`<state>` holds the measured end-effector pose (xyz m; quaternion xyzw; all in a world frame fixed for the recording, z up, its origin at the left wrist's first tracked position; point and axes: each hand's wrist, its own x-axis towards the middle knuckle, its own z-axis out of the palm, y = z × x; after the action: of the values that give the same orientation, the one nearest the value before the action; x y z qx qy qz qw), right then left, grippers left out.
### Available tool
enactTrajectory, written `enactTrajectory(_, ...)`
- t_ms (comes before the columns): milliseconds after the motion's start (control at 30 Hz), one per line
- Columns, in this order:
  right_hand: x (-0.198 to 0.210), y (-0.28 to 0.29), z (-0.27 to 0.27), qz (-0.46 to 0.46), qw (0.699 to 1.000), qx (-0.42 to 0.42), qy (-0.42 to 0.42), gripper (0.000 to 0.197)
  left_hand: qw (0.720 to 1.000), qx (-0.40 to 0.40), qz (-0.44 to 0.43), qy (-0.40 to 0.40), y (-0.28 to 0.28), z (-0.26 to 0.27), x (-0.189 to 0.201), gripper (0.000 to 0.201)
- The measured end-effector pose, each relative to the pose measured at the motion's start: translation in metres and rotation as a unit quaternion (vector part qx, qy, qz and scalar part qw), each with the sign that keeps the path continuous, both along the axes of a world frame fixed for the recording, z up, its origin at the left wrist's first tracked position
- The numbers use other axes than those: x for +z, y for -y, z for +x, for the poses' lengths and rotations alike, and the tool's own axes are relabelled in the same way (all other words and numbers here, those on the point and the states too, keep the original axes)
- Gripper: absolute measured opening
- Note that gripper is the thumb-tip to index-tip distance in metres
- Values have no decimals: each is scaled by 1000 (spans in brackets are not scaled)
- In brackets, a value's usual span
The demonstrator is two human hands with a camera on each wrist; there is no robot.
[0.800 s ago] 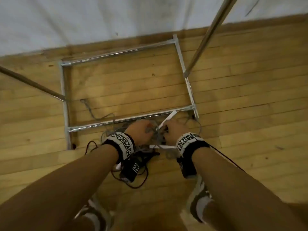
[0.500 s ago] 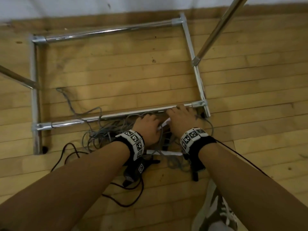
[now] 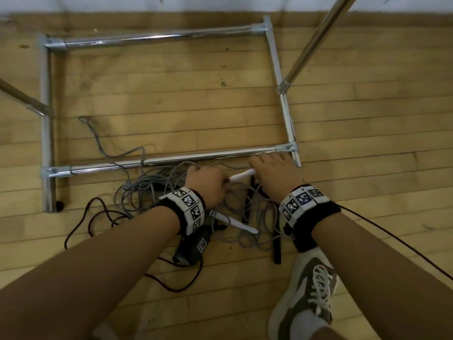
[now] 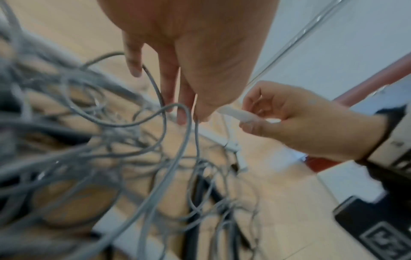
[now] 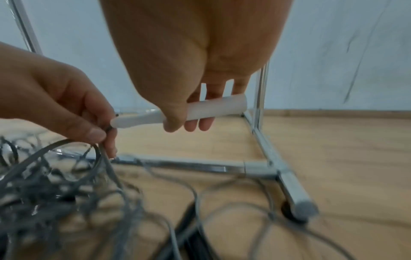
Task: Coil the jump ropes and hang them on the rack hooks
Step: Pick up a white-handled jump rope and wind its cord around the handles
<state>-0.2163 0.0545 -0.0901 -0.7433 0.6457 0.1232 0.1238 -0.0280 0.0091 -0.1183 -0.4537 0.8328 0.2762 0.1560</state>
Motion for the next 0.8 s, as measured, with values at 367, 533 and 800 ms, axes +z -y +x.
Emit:
enactTrajectory(367, 165, 19, 35, -98, 973, -40, 208, 26, 912, 190, 16, -364, 11, 59, 183, 19)
enactTrajectory(533, 243, 12, 71, -154, 950, -34, 269, 22, 880, 207, 45, -424, 3, 84, 256, 23)
enactTrajectory(800, 355, 10, 122, -262, 885, -55, 381, 18, 910, 167, 65, -374, -17, 120, 322, 28)
